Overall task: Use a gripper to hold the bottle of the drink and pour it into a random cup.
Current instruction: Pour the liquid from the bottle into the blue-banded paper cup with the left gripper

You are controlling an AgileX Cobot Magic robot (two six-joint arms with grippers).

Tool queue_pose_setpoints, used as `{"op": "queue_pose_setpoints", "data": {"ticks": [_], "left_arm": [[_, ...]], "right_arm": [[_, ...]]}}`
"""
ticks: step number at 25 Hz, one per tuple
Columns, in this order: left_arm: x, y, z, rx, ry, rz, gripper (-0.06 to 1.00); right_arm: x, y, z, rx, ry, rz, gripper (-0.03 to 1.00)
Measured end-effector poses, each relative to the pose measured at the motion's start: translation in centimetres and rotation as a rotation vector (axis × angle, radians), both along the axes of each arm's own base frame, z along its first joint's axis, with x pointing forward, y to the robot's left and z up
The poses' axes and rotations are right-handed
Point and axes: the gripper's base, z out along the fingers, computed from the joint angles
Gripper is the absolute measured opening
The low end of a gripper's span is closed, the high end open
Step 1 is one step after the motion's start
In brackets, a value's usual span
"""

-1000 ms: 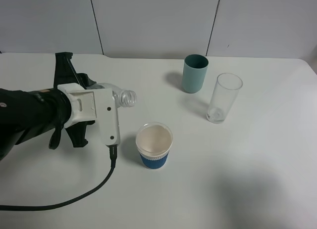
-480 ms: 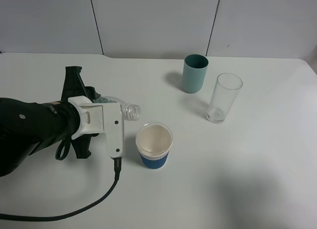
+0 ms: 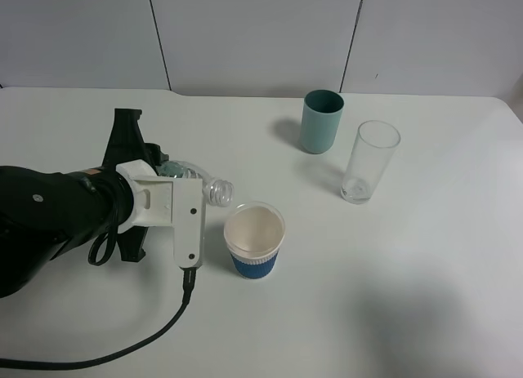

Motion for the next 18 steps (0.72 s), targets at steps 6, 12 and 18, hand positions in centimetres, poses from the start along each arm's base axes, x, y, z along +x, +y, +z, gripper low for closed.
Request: {"op": "queue_pose_setpoints", "data": {"ticks": [6, 12, 18], "left_arm": [[0.3, -0.5, 0.6, -0.010, -0.010, 0.021, 0.46], [0.9, -1.3, 1.9, -0.033, -0.041, 0.038, 0.46], [0.7, -1.9, 0.8, 0.036, -0.024, 0.004, 0.46]], "right_arm": [[0.0, 0.0, 0.0, 0.000, 0.000, 0.000, 0.74], [0.0, 0.0, 0.0, 0.000, 0.000, 0.000, 0.74], [0.0, 0.0, 0.0, 0.000, 0.000, 0.000, 0.74]]}}
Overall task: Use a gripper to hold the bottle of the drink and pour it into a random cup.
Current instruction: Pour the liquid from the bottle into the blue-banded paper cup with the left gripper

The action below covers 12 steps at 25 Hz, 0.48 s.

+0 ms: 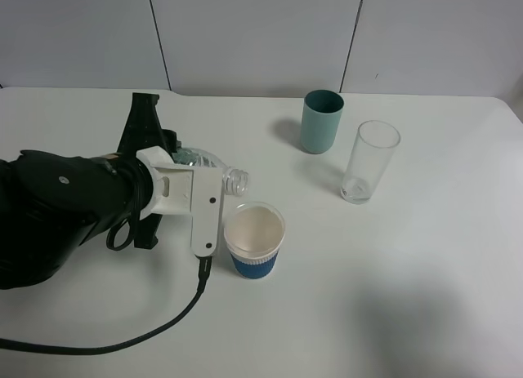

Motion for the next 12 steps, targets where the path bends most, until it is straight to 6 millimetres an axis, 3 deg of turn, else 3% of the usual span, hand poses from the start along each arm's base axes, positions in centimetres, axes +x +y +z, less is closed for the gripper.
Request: {"op": "queue_pose_setpoints", "data": {"ticks": [12], "left_arm": [[-0.06, -0.30, -1.03, 0.034, 0.024, -0.005, 0.46]], "right_arm": [[0.00, 0.00, 0.00, 0.000, 0.000, 0.000, 0.74]]}}
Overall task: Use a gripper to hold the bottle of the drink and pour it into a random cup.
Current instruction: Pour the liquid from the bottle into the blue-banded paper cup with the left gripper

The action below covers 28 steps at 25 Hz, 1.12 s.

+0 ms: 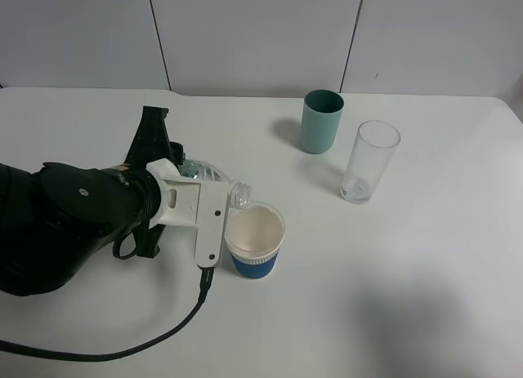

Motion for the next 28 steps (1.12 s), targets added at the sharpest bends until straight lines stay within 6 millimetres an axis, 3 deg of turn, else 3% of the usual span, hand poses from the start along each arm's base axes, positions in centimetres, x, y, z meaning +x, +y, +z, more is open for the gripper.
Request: {"op": "queue_pose_setpoints", "data": {"ticks": [28], "left_arm": [[0.28, -0.29, 0.45, 0.066, -0.059, -0.079, 0.46]], "right_arm": [[0.00, 0.00, 0.00, 0.000, 0.000, 0.000, 0.74]]}}
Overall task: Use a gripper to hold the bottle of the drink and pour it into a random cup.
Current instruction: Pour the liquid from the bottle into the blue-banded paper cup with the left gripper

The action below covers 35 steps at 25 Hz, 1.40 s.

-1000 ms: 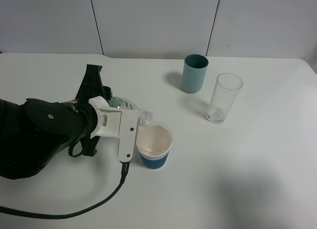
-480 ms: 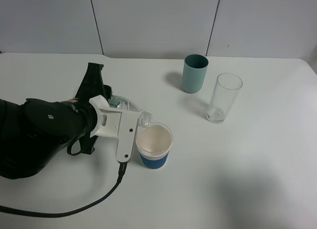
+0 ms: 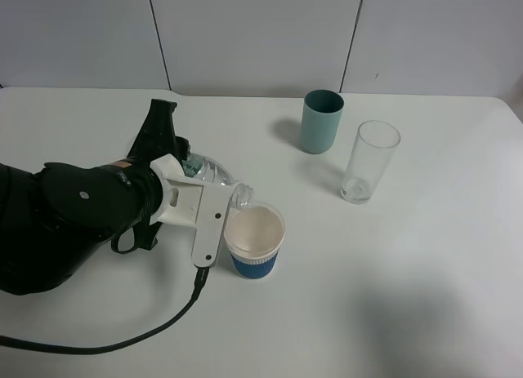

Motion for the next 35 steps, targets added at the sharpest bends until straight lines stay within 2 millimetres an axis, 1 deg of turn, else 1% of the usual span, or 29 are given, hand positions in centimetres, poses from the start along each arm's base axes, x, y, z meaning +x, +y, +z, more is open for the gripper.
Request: {"op": "queue_pose_setpoints", "data": {"ticks": [11, 35], "left_arm": [[0.22, -0.56, 0.45, 0.036, -0.059, -0.090, 0.46], [0.26, -0.70, 0.56, 0.045, -0.073, -0.112, 0.46]], "right_arm": [[0.00, 0.00, 0.00, 0.000, 0.000, 0.000, 0.74], [0.00, 0.00, 0.00, 0.000, 0.000, 0.000, 0.74]]}}
